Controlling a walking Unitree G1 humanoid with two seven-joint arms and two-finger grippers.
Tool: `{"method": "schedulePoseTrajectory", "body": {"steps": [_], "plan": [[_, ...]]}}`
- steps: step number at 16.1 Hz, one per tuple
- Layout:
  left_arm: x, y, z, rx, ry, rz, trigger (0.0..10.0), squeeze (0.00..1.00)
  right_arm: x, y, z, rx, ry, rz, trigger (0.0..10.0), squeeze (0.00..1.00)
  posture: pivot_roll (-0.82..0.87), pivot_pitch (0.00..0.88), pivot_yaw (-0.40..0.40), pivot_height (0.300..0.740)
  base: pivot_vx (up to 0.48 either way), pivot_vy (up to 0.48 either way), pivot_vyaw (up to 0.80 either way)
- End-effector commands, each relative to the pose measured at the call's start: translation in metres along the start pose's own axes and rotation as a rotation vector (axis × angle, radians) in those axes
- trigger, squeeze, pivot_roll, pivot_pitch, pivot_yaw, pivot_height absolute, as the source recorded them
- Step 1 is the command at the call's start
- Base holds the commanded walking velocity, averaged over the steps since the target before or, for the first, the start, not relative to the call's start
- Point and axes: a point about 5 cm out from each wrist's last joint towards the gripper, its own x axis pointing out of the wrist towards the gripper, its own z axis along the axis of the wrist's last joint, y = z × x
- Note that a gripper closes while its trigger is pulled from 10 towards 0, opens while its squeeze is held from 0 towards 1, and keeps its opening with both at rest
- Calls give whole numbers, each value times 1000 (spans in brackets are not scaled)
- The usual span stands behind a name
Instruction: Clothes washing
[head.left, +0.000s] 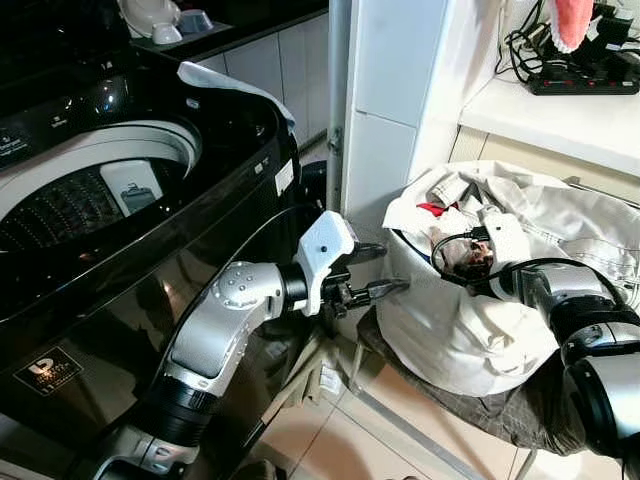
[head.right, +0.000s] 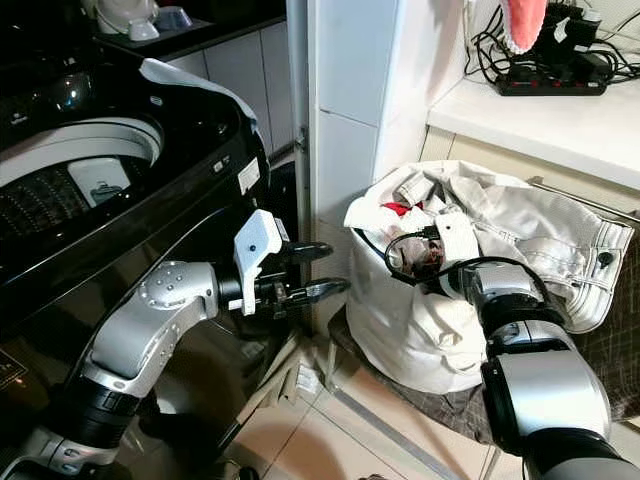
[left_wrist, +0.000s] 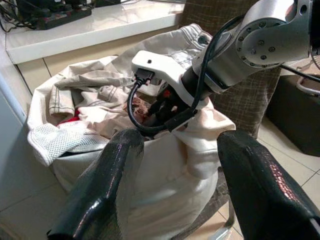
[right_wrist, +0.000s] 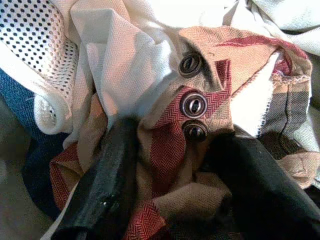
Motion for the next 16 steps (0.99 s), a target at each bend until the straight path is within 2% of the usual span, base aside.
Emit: {"method": "schedulePoseTrajectory", "body": {"steps": [1, 8, 11, 12, 14, 15, 16], "plan": [[0, -2, 4, 12, -9, -17, 10000, 0, -3, -3, 7, 7, -18, -4, 0, 0, -34, 0, 42, 740, 0, 0, 0], [-1, -5, 2, 8, 3, -38, 10000, 0, -7, -8, 15, 44, -66, 2, 0, 0, -40, 0, 46, 740, 0, 0, 0], [-1, -4, 2, 10, 6, -31, 10000, 0, -15, -11, 37, 94, -146, 42, 0, 0, -41, 0, 46, 740, 0, 0, 0], [-1, -2, 3, 15, 3, -12, 10000, 0, -21, -12, 52, 122, -197, 61, 0, 0, -39, 0, 45, 740, 0, 0, 0], [-1, 9, 8, 43, -26, 74, 10000, 0, -53, -20, 106, 161, -409, 117, 0, 0, -41, 0, 46, 740, 0, 0, 0], [0, 12, 11, 51, -42, 96, 10000, 0, -62, -20, 119, 172, -464, 139, 0, 0, -45, 0, 49, 740, 0, 0, 0], [0, 19, 17, 71, -79, 155, 10000, 0, -79, -18, 140, 187, -553, 193, 0, 0, -48, 0, 51, 740, 0, 0, 0]]}}
